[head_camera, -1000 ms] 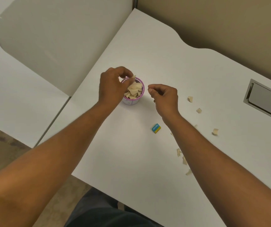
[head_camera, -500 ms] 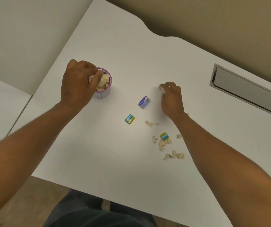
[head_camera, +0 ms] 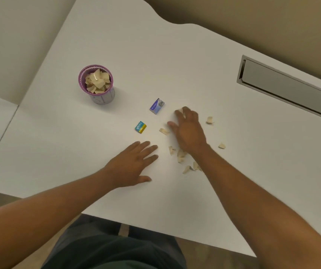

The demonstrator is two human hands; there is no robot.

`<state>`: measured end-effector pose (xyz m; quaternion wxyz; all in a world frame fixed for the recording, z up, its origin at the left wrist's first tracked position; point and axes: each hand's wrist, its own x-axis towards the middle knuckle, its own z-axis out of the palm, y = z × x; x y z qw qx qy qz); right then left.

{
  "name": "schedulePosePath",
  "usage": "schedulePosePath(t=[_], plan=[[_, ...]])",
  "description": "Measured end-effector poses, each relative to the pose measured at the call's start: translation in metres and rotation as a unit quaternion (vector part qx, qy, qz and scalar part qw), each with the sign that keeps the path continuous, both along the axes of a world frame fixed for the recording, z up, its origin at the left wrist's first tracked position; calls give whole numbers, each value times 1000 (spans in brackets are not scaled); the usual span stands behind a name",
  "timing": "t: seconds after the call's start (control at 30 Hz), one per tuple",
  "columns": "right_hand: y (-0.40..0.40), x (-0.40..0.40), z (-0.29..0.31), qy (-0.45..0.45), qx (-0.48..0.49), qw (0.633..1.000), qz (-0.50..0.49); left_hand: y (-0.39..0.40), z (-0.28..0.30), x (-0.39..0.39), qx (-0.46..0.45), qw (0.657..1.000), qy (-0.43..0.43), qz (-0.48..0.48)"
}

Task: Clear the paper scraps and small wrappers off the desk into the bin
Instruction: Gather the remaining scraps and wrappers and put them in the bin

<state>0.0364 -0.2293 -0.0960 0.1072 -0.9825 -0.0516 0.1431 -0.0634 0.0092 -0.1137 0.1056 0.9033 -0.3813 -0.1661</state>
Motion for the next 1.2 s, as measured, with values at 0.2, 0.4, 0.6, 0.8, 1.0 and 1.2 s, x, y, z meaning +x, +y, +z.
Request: schedulePosePath(t=[0.2,0.4,0.6,0.8,1.0,1.2], plan=[[29,-38,-8,-19,27,997,67,-4,-5,-14,77,996,33,-10],[17,-33,-15,-32,54,995,79,-6,-6,-16,95,995,22,-21],[18,-21,-4,8,137,989,-48,9,-3,-6,53,998,12,9],[45,-14,32,18,258,938,-231,29,2,-6,100,993,29,46],[147,29,111,-93,417,898,-107,25,1,-4,122,989,73,38],[209,84,103,-67,324,941,68,19,0,-5,173,982,57,44]])
